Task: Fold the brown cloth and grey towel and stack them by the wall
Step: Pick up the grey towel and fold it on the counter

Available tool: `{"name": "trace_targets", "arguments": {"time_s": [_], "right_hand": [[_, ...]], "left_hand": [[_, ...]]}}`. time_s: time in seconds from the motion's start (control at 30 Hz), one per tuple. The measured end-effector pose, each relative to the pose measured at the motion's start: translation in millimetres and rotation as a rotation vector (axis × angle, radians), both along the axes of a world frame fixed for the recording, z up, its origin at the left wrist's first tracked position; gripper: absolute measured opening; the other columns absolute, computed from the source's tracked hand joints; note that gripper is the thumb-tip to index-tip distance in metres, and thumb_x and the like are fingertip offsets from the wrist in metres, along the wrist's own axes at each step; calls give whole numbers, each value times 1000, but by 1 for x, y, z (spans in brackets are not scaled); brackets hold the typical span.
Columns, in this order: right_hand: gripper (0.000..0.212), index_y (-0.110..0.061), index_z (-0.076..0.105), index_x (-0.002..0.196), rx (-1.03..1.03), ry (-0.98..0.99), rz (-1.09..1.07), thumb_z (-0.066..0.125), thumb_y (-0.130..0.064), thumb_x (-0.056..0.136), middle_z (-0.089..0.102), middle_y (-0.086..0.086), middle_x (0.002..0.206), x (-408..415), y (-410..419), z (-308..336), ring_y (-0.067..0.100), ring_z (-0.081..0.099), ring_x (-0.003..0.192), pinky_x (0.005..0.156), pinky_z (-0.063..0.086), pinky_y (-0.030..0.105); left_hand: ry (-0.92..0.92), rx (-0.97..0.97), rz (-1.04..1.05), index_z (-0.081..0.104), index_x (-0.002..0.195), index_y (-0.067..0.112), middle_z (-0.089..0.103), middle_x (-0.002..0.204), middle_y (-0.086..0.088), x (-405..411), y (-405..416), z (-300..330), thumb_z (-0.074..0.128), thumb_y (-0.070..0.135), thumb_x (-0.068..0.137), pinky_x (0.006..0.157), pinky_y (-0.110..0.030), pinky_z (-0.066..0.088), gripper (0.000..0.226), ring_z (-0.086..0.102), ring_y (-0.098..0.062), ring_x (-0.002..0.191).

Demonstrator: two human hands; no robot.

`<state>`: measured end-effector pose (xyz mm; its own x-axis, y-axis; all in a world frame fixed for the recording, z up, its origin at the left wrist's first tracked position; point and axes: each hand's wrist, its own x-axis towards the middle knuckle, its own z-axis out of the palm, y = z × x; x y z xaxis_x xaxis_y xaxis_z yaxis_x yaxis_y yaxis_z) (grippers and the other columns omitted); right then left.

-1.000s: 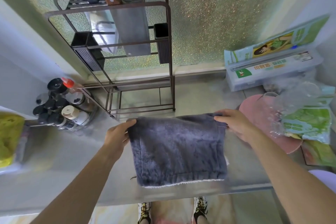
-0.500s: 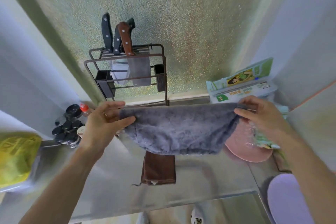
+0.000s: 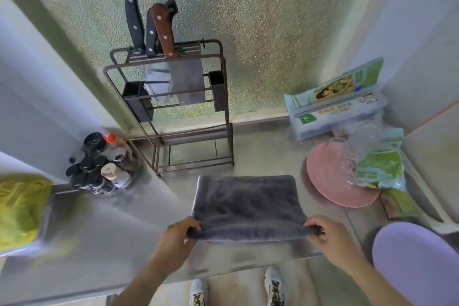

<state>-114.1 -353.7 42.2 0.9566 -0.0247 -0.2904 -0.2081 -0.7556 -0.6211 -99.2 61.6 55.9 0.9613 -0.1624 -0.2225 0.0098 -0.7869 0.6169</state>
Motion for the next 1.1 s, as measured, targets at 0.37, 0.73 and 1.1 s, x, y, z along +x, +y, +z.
{"name": "trace_targets", "arguments": {"time_s": [0.37,0.73,1.1], "right_hand": [[15,-29,66,90,84,54,-140,76,-23,80,72,-11,80,32,6,-10,-2,66,70,63,46,11],[15,-9,65,106,98,-63,-426,59,-15,94,67,1,93,148,35,-60,20,55,83,76,37,27],[57,-15,51,131,27,-82,-643,56,-54,90,63,7,124,127,60,-66,28,63,107,91,53,47]], "left_hand": [[91,-90,218,71,91,30,73,84,15,39,-6,-7,77,12,80,69,-13,48,21,66,0,82],[77,-28,519,63,116,15,73,106,-10,151,-42,-52,68,30,92,77,-33,49,29,65,-30,92],[-313,424,334,60,118,13,60,119,-13,121,-69,-57,64,40,94,89,-47,46,37,54,-35,107]]}}
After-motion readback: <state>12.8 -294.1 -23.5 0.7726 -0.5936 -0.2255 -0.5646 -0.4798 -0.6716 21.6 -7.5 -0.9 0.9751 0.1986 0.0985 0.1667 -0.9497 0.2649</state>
